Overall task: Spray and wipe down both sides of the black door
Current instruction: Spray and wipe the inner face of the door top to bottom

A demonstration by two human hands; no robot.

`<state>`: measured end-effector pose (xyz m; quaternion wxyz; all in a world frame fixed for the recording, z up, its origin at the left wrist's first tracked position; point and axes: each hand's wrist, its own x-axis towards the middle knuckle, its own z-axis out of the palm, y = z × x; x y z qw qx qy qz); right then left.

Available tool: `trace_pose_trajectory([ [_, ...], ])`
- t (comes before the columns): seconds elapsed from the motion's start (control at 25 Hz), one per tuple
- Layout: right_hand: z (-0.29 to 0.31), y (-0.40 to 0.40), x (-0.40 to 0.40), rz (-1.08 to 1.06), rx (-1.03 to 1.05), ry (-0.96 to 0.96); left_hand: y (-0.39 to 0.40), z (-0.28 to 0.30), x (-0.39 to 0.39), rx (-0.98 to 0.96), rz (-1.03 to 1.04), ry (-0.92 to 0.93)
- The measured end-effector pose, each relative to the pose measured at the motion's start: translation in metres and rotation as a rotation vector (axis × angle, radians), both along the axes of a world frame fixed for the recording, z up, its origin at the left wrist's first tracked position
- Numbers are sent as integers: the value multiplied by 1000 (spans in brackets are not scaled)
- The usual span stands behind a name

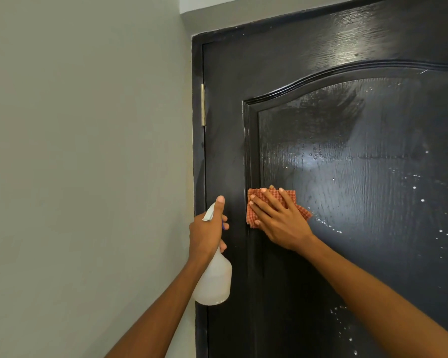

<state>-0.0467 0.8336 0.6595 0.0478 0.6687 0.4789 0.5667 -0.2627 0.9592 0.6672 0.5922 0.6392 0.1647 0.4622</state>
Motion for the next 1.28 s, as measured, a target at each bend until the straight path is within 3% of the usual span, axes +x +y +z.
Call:
trace_pose_trajectory([
  [0.08,21,-1,-1,-39,-20,5,-2,5,2,43,18,21],
  [0.28,111,19,-19,-76,232,88,-8,14,11,62,36,50],
  [0.4,92,24,-16,-10,285,126,-12,13,15,55,40,51],
  [0.56,17,-1,3,-16,35,19,-20,15,20,73,33,36],
  [0.68,38,-42,17,-41,10,-22,-32,26,28,141,-18,17],
  [0.76,73,-67,28,-85,226,30,-37,37,32,147,-59,-13],
  [0.88,148,-93,36,-90,808,330,-31,50,38,155,-78,-64],
  [0.96,178,-86,27,-66,1006,444,-25,54,42,160,-70,-77],
  [1.04,171,-56,15,-52,843,354,-19,58,43,155,-55,-85],
  [1.2,71,-16,12,-7,81,-49,-20,59,43,179,-16,-86],
  [1.28,30,-36,20,4,-119,-141,-25,57,45,193,-21,-73],
])
